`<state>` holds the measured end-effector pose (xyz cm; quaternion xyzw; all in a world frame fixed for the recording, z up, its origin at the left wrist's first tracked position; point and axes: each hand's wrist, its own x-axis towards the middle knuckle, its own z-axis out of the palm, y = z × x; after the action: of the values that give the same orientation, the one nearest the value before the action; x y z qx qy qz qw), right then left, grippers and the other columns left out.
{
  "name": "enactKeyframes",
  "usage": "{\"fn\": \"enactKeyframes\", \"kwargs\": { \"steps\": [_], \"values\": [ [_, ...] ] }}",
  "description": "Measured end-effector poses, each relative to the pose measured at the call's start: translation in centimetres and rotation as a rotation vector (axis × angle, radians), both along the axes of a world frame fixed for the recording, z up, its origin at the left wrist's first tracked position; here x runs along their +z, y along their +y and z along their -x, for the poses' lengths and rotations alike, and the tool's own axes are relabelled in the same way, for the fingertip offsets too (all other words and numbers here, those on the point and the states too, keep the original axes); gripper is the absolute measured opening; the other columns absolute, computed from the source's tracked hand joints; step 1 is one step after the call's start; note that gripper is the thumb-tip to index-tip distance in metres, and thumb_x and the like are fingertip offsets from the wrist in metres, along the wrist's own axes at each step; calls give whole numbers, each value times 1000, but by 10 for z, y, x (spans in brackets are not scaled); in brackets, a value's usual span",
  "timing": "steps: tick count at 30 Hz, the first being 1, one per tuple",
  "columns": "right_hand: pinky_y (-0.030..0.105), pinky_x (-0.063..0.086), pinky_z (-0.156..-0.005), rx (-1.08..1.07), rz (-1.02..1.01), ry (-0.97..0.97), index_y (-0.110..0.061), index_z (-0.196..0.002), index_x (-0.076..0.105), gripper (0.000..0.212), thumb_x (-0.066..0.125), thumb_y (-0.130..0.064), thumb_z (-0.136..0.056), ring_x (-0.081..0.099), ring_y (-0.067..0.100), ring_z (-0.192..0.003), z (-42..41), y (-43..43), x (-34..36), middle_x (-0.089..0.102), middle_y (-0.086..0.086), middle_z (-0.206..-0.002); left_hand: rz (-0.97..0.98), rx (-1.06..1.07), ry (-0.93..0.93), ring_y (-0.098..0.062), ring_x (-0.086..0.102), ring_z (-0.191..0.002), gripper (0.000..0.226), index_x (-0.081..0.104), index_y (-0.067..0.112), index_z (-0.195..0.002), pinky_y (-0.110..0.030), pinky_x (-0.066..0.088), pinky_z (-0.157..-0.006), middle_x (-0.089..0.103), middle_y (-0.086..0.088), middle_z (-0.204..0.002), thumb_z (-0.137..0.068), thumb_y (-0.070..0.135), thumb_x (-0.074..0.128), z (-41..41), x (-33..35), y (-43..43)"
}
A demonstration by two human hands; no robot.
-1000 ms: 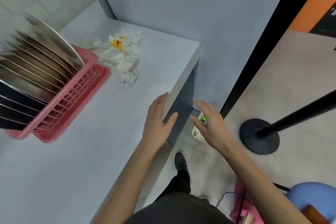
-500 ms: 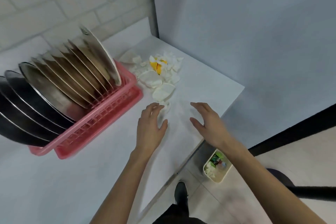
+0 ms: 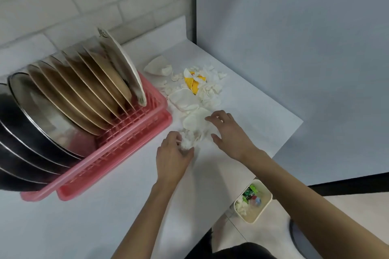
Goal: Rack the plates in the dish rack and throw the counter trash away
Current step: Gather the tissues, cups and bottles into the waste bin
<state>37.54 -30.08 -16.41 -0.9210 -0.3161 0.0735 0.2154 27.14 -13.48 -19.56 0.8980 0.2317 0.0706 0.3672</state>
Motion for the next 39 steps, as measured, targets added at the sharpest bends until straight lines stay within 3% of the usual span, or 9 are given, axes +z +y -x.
{"fn": "enactKeyframes", "kwargs": {
  "steps": [3,6,11,17,19,22,26,34,39],
  "values": [
    [40,45,-96,33,48,-57,-16,-139,48,56,65,-13,-85,42,28,-122,-7,10,-6,43,7,-138,71,-31,-7,-14,61,-80,52,40,37,-109,-30,48,-65,60,16,-95,-73,31,76,12,3,7],
    [40,41,-98,46,82,-83,-16,-139,48,57,67,-17,-85,37,29,-128,-9,17,-11,42,8,-141,110,-70,-14,-7,59,-89,58,50,32,-123,-26,48,-70,57,20,-108,-72,38,77,24,3,13],
    [42,38,-101,66,90,-84,-15,-138,50,55,66,-21,-86,33,31,-135,-10,26,-19,41,9,-144,-2,-125,65,-8,54,-84,38,59,27,-101,-18,39,-62,49,16,-97,-71,26,81,34,1,23],
    [45,37,-106,43,85,-97,-15,-125,57,48,68,-31,-82,29,31,-137,-11,32,-24,37,11,-146,-2,-179,51,-10,51,-99,31,52,24,-87,-23,44,-73,50,12,-113,-70,8,72,30,0,28],
    [44,37,-103,15,61,-103,-14,-115,60,45,71,-39,-79,30,31,-136,-13,35,-26,36,11,-147,61,-146,38,-13,61,-89,33,45,33,-80,-27,47,-68,61,10,-101,-70,8,63,28,3,28],
    [43,38,-101,-9,32,-84,-13,-100,60,42,73,-45,-77,34,33,-133,-16,40,-28,40,12,-143,166,-79,59,-1,64,-74,34,41,34,-78,-27,48,-58,64,12,-77,-74,5,58,26,5,32],
    [43,42,-97,-45,23,-30,-12,-94,57,39,75,-42,-77,43,32,-122,-18,43,-29,45,11,-135,218,-85,47,-9,61,-70,30,49,29,-91,-22,46,-58,66,7,-78,-81,4,63,26,6,32],
    [32,41,-87,-122,17,38,-19,-108,55,45,72,-45,-76,46,22,-112,-6,12,-19,41,-1,-132,311,-87,32,-10,61,-69,17,65,24,-86,-16,45,-59,67,8,-76,-84,8,71,24,6,30],
    [31,42,-86,-128,34,47,-20,-116,55,50,72,-43,-76,43,22,-116,8,-22,-14,41,0,-135,312,-90,69,-6,47,-52,28,55,17,-66,-14,37,-52,52,7,-58,-80,18,80,12,9,17]
  ]
}}
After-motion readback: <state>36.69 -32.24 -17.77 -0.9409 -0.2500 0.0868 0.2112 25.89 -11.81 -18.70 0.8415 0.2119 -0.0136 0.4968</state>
